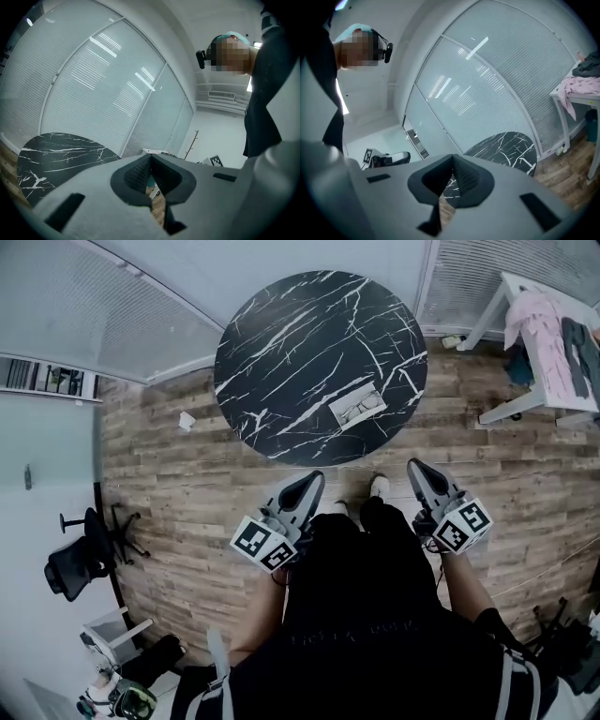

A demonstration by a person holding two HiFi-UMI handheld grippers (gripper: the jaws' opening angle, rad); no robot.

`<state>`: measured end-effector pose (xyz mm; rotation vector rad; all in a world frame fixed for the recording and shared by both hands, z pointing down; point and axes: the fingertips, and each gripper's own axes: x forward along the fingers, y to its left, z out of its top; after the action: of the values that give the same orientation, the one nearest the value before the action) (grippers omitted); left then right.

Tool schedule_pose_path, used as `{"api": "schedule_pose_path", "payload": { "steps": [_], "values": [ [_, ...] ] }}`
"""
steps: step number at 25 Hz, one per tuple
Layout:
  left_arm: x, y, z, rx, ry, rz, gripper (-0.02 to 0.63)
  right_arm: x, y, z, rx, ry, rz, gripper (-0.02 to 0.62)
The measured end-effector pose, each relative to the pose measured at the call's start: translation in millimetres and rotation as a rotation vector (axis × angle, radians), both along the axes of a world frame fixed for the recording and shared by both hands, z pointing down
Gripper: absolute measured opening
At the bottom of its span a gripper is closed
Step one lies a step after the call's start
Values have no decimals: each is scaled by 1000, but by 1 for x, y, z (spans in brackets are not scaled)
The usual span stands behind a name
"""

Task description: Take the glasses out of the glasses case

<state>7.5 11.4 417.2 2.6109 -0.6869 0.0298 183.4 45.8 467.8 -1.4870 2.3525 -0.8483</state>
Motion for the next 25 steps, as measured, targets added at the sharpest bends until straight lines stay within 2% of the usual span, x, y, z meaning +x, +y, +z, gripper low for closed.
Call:
{"api": "schedule_pose_path", "payload": {
  "steps": [8,11,18,22,25],
  "values": [
    [-13,-23,-2,-6,17,-77,17,-22,-33,0,-18,20,-104,29],
    [-20,-36,1,-13,21,-90,17,-31,-46,1,-17,65,-129,29],
    [-21,-71,16,-27,25,-58,17,-54,-86,16,9,319,-243,31],
    [-19,-88,29,-35,18,-38,17,-65,-105,43,-21,507,-364,31],
    [-19,-94,41,-37,-6,-14,17,-71,-118,63,-45,599,-437,31]
  ]
}}
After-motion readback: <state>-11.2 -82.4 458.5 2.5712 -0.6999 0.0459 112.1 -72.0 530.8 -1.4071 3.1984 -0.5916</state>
